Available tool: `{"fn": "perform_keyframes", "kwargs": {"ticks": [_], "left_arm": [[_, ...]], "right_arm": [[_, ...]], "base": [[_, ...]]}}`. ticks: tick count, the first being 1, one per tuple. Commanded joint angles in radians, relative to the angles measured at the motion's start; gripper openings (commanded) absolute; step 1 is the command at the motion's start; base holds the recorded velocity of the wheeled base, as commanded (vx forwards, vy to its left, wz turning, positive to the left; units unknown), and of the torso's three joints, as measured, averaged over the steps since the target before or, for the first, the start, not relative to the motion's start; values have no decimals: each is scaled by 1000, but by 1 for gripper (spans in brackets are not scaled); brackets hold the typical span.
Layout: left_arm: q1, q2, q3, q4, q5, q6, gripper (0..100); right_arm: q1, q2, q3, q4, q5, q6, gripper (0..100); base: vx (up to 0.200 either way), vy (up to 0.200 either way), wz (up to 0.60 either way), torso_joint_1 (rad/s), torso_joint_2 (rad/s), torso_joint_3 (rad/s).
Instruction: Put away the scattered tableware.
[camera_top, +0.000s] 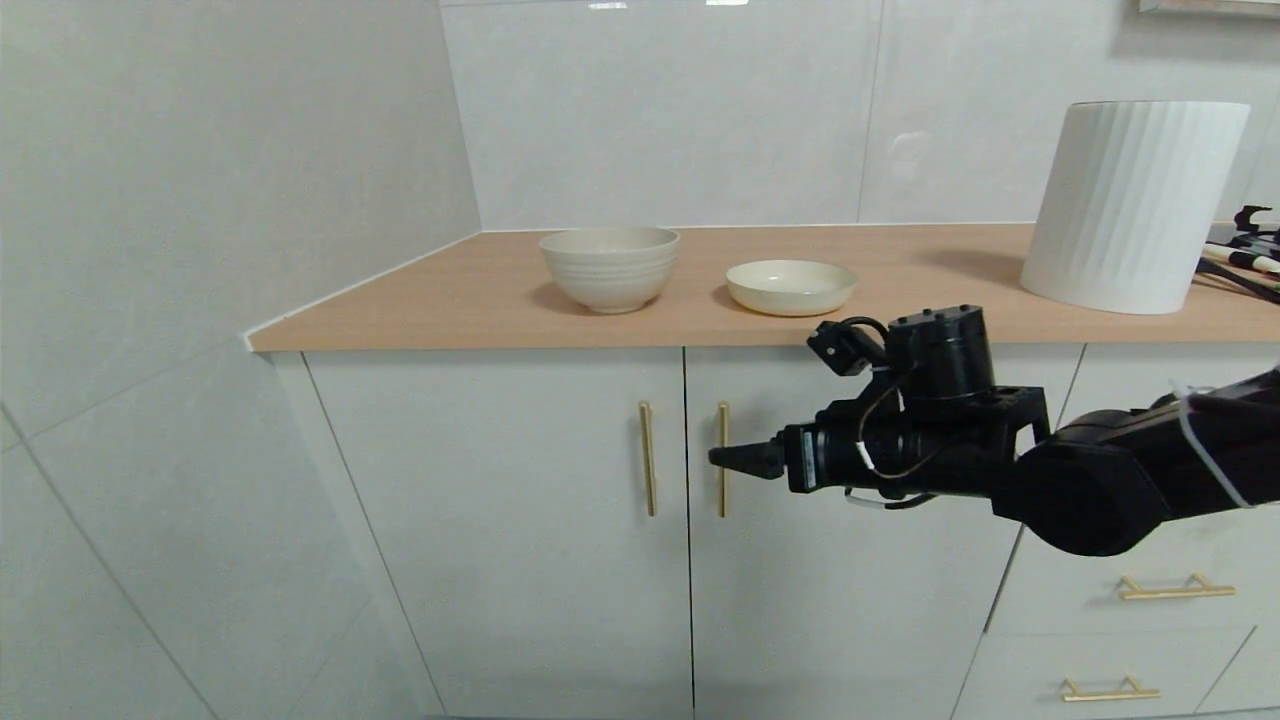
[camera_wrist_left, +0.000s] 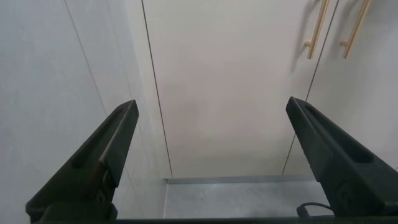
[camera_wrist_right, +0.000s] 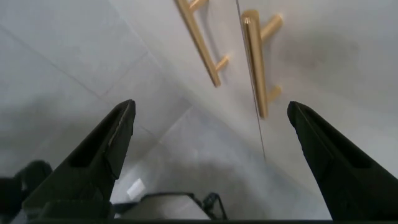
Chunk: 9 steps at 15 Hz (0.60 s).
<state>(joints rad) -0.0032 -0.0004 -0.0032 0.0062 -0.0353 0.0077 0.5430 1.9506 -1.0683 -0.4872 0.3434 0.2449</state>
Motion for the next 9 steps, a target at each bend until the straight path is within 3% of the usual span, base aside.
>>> {"fn": "perform_keyframes", "kwargs": {"ticks": [1,5,9], "left_arm": [[0,0,0,1,0,0,100],[0,0,0,0,0,0,100],[0,0,0,0,0,0,100]], "right_arm": [[5,86,-32,-25,-1,14,100],[6,183,-33,-214,-3,109,100],[6,203,-36,-238,-3,113,100]], "base": [[0,0,0,0,0,0],[0,0,0,0,0,0],[0,0,0,0,0,0]]}}
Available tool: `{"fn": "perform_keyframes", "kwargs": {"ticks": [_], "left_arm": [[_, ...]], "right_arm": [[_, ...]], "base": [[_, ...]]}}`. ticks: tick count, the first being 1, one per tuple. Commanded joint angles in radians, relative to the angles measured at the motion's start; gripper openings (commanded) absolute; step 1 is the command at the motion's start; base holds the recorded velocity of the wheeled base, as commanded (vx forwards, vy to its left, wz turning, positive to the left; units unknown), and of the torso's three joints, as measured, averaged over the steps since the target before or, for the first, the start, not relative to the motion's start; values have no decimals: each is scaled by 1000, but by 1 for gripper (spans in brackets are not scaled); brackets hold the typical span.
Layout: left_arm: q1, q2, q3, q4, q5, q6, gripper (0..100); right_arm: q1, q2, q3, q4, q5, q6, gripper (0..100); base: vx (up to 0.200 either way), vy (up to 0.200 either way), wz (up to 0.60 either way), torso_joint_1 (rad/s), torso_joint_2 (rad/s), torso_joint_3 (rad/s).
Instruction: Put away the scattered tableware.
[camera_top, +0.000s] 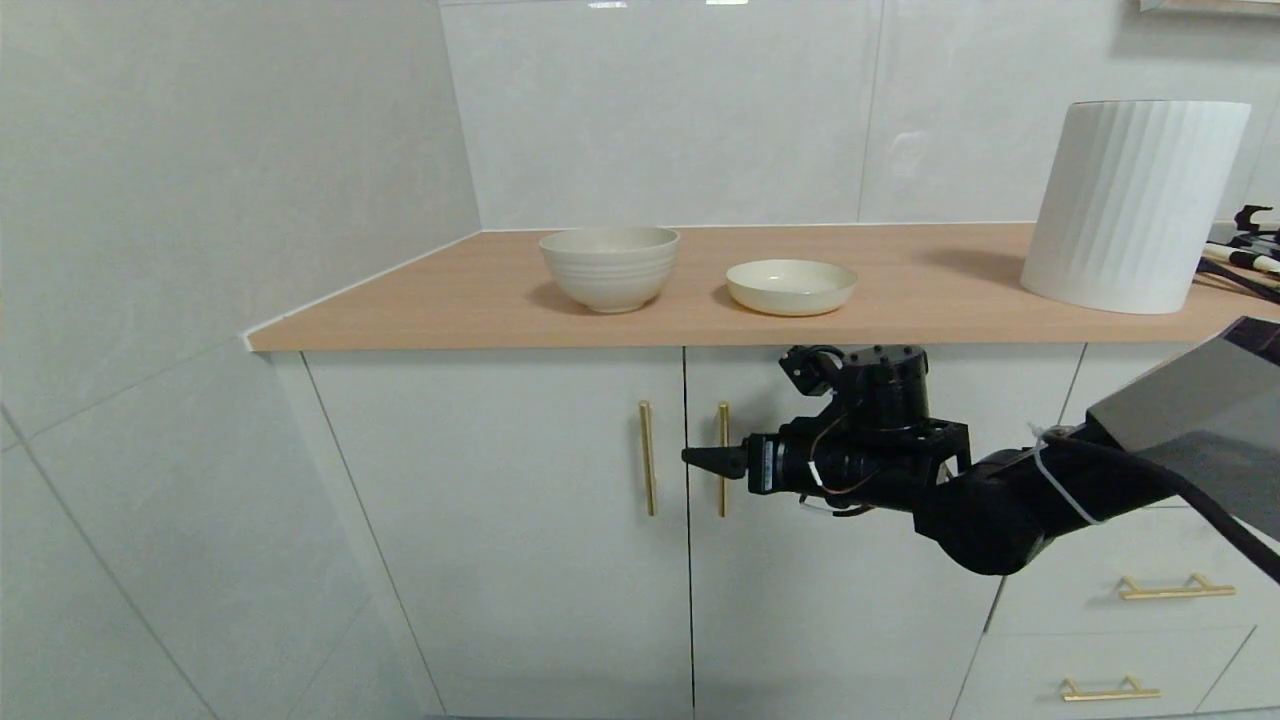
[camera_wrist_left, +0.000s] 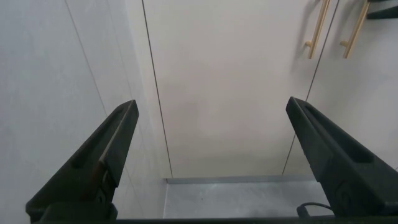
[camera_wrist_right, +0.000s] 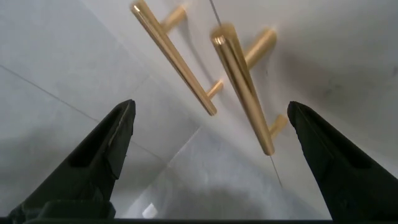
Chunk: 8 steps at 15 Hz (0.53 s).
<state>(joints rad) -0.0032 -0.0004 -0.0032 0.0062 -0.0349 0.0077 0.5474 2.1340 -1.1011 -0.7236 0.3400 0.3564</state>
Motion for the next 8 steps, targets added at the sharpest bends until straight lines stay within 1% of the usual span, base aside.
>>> {"fn": "perform_keyframes", "kwargs": {"ticks": [1,2,4,8], "left_arm": [[0,0,0,0,0,0,100],[0,0,0,0,0,0,100],[0,0,0,0,0,0,100],[0,0,0,0,0,0,100]], "right_arm": [[2,30,-13,-3,-1,4,100],[2,38,-17,-10,-1,7,100],[2,52,-17,-60,-1,55,100],[17,64,-22,-83,1,85,100]], "base": [[0,0,0,0,0,0],[0,0,0,0,0,0],[0,0,0,0,0,0],[0,0,0,0,0,0]]}}
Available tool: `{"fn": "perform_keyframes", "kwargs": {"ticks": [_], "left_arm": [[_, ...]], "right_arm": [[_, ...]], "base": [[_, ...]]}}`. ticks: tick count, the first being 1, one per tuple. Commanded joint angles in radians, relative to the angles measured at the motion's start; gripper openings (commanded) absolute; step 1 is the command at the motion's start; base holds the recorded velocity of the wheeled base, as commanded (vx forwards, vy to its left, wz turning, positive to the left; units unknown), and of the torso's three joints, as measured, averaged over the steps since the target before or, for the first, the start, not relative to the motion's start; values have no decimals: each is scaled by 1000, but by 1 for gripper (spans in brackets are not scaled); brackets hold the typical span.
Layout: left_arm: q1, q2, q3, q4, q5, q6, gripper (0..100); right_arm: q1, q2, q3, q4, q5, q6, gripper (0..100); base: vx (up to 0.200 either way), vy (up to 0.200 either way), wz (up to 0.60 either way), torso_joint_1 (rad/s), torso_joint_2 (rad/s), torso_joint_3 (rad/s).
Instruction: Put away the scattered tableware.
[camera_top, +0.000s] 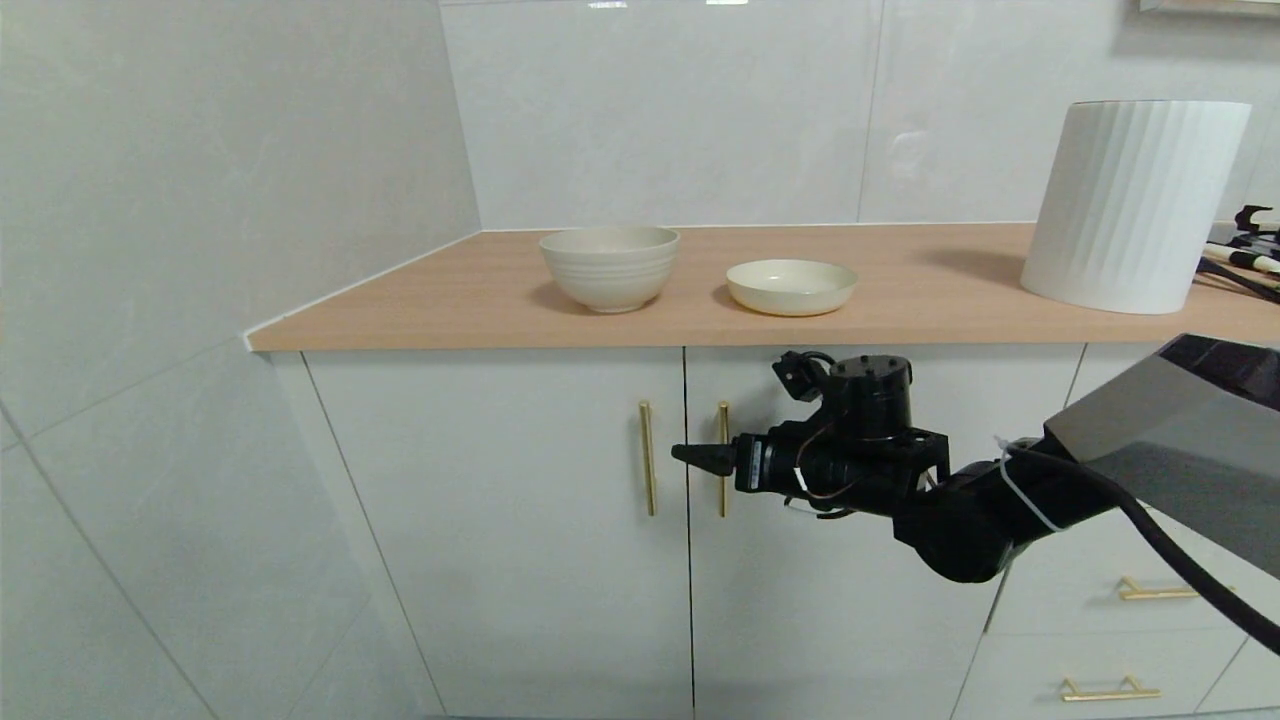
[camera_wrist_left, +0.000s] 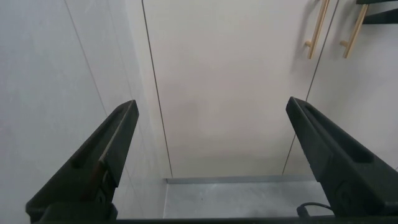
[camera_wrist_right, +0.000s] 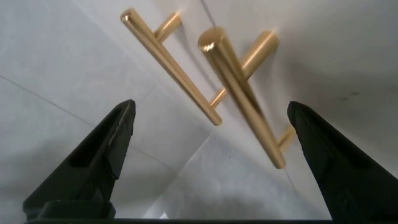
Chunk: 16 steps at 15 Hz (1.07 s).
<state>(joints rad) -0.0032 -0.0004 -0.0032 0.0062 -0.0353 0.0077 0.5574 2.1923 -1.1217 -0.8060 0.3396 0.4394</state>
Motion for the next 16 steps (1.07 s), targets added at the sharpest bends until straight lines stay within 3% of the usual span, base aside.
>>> {"fn": "perform_keyframes", "kwargs": {"ticks": [1,4,16], "left_arm": [[0,0,0,0,0,0,100],[0,0,0,0,0,0,100],[0,0,0,0,0,0,100]], "right_arm": [[18,20,-12,-13,-1,7,100],[29,60,-17,-104,-22,36,100],[62,-34,115,-124,41,61,100]], "base": [[0,0,0,0,0,0],[0,0,0,0,0,0],[0,0,0,0,0,0]]}}
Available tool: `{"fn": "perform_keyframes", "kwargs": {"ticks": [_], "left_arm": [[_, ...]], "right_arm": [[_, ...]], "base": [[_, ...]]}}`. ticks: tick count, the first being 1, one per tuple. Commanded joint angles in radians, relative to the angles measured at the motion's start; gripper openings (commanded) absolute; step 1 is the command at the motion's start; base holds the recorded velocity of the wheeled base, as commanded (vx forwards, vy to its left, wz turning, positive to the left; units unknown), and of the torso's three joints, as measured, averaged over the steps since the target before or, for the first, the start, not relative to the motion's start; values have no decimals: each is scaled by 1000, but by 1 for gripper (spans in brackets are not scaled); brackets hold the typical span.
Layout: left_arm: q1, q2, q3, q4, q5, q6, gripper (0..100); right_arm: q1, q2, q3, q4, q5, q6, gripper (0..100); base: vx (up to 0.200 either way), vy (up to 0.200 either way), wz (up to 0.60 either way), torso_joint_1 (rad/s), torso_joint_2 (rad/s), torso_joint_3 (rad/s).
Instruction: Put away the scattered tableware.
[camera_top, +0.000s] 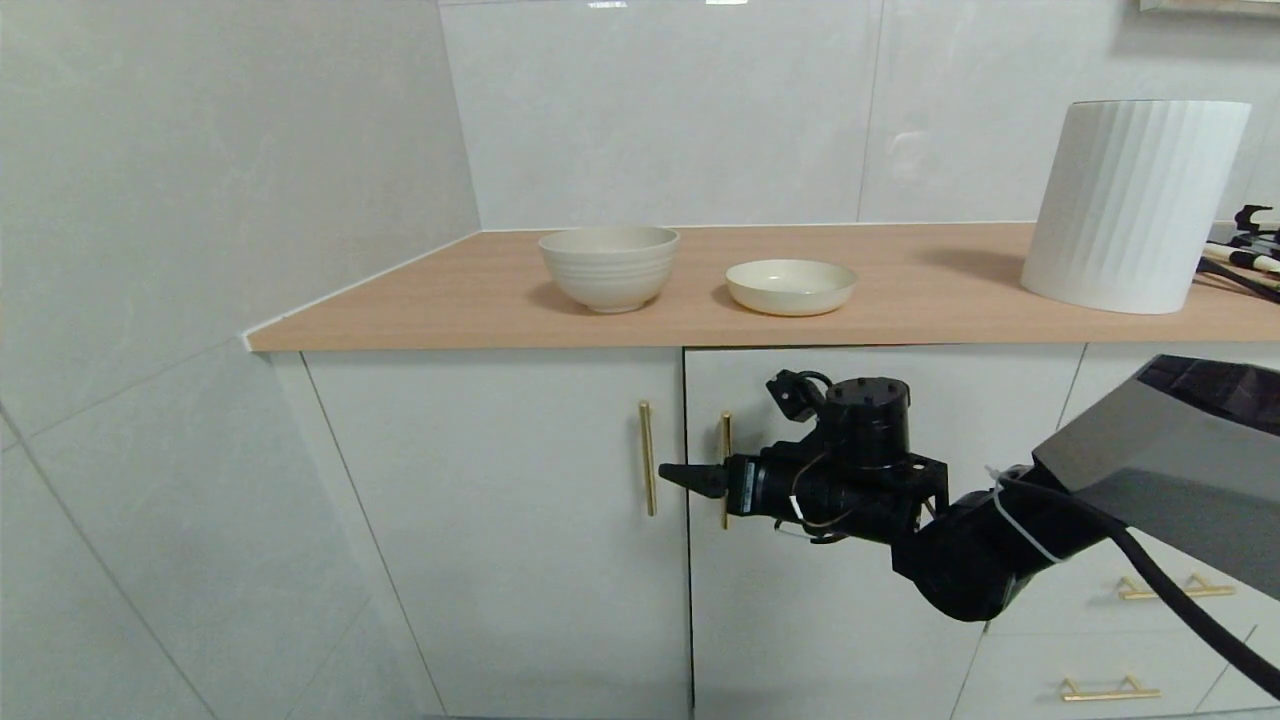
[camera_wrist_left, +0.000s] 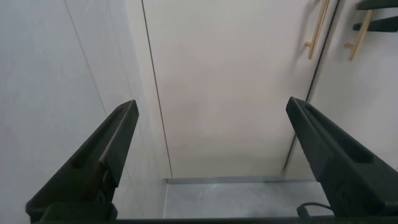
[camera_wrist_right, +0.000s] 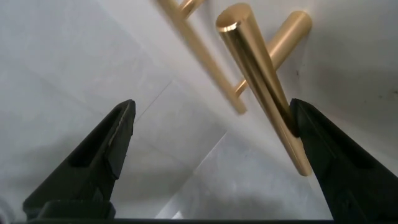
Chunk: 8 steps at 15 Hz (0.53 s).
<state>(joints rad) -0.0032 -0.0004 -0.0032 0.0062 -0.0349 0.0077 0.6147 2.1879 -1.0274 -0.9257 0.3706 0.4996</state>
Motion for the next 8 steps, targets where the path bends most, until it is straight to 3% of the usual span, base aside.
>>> {"fn": "perform_keyframes", "kwargs": {"ticks": [1,5,8], "left_arm": [[0,0,0,0,0,0,100],[0,0,0,0,-2,0,100],[0,0,0,0,0,0,100]], "right_arm": [[11,-43,49,-24,30,1,100],[28,-151,199,-50,67,-1,100],[28,-290,343,-51,221,-3,100]], "base": [[0,0,0,0,0,0],[0,0,0,0,0,0],[0,0,0,0,0,0]]}}
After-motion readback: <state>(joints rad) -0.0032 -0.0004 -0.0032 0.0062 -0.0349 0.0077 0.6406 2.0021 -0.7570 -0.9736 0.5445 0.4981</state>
